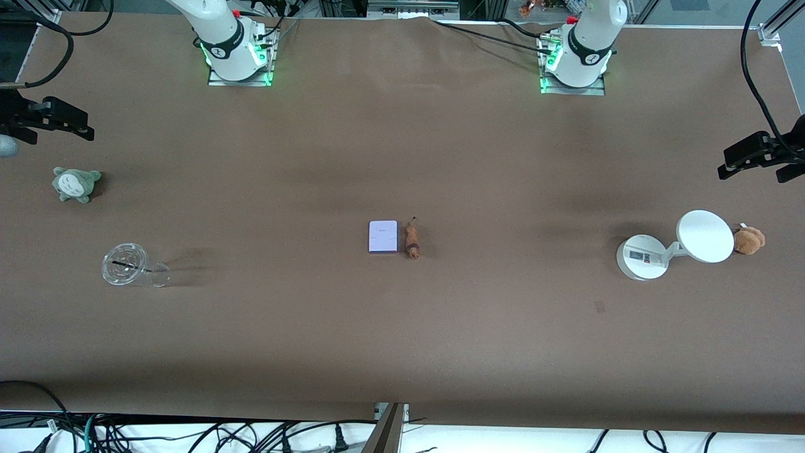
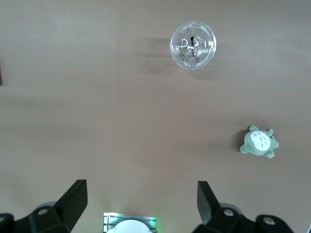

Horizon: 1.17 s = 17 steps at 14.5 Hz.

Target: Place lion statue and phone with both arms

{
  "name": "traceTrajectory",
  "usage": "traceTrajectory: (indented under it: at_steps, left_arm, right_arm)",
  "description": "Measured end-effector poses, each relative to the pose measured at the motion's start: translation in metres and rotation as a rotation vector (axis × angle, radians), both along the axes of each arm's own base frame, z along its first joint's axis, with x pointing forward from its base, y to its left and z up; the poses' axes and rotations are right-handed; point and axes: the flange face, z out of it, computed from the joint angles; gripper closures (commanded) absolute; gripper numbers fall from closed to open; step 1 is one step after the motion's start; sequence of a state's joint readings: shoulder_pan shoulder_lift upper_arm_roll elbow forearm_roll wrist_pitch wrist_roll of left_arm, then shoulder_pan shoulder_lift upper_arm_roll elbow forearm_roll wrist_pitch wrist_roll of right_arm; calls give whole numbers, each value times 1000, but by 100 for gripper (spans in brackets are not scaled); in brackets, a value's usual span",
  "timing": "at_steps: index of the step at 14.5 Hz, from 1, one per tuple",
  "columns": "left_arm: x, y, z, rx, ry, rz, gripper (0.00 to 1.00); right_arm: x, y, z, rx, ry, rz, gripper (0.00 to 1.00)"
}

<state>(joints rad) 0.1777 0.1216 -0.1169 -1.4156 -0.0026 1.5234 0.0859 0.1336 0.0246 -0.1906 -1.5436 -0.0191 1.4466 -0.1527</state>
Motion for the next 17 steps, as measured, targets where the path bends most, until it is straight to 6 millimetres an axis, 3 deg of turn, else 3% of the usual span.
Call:
traceTrajectory:
  at_steps: [11, 17]
  left_arm:
    - [-3, -6, 6, 0, -8, -11, 0]
    - [1, -13, -6, -5, 25, -25, 0]
  right_arm:
    - [6, -1, 1, -3, -36, 3, 0]
    - [15, 5, -12, -6, -26, 12, 0]
